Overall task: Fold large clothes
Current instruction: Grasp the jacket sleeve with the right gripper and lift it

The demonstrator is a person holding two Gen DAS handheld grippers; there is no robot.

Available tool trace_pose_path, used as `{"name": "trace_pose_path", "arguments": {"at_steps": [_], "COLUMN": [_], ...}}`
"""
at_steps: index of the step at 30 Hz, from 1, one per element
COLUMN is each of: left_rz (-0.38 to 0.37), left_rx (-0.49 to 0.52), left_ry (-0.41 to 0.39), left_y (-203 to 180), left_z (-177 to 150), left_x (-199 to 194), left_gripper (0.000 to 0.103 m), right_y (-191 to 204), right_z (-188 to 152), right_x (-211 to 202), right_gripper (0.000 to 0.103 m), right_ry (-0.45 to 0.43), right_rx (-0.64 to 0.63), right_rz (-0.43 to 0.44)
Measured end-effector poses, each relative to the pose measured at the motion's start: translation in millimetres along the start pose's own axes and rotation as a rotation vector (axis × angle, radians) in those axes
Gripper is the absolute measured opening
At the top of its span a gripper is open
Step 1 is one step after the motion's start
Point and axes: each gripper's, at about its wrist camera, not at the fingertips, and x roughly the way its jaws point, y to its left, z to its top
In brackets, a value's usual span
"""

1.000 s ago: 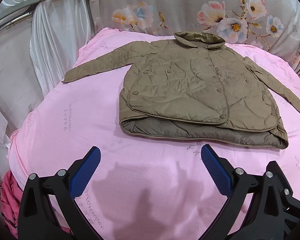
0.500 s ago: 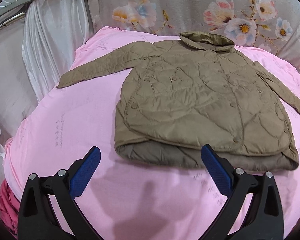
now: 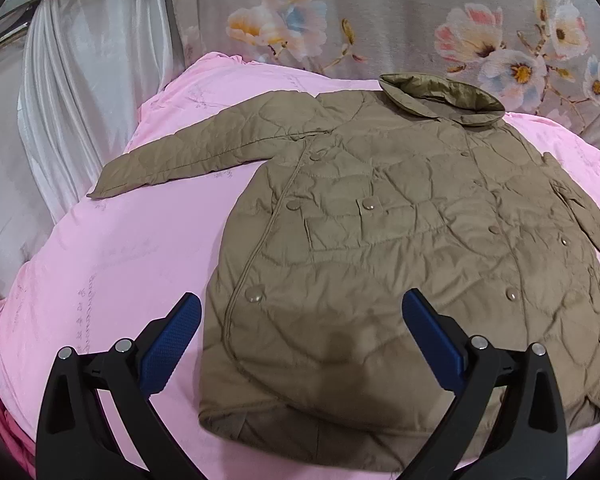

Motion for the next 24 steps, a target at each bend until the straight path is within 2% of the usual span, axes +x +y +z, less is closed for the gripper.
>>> {"name": "trace_pose_path", "arguments": {"at_steps": [3,6,8,11,12,13,14,18,21,24], "left_rz": [0.011,0.023,0.034,0.047,0.049,0.050,0.053,0.068,0.083,0.092], "left_rx": [-0.007,-0.010,-0.011,-0.015,-0.017,-0.018,-0.017,-0.016,-0.019,-0.041], "left_ry": [0.009,0.014,0.018,0.028,0.031,0.034,0.037,0.041,0.048,0.049], "left_y": [-1,-1,0,2,3,3,4,7,12,21], "left_z": [7,12,13,12,12,12,11,12,13,14], "left_x": [14,25,31,39,41,43,45,50,54,56], "left_gripper": [0.098,0.098,0.098,0.098,0.098,0.098,0.098,0.098,0.098,0.098], "right_y": [-13,-28,-31,-34,-35,-38,-39,-19,42,118], "right_z": [19,31,38,47,50,53,57,69,76,67], "right_x": [21,38,41,46,47,49,52,47,25,1], "right_gripper": [0.097,0.093,0.087,0.066,0.044,0.015,0.008,0.003,0.003,0.003], "right_ry": [-0.006,-0.002,-0.036,-0.060,-0.070,-0.083,-0.081,-0.132,-0.215,-0.259], "right_rx": [0.046,0.103,0.114,0.128,0.140,0.152,0.155,0.108,-0.060,-0.230], "right_rz": [-0.002,-0.010,-0.014,-0.046,-0.049,-0.052,-0.067,-0.080,-0.034,0.076]}}
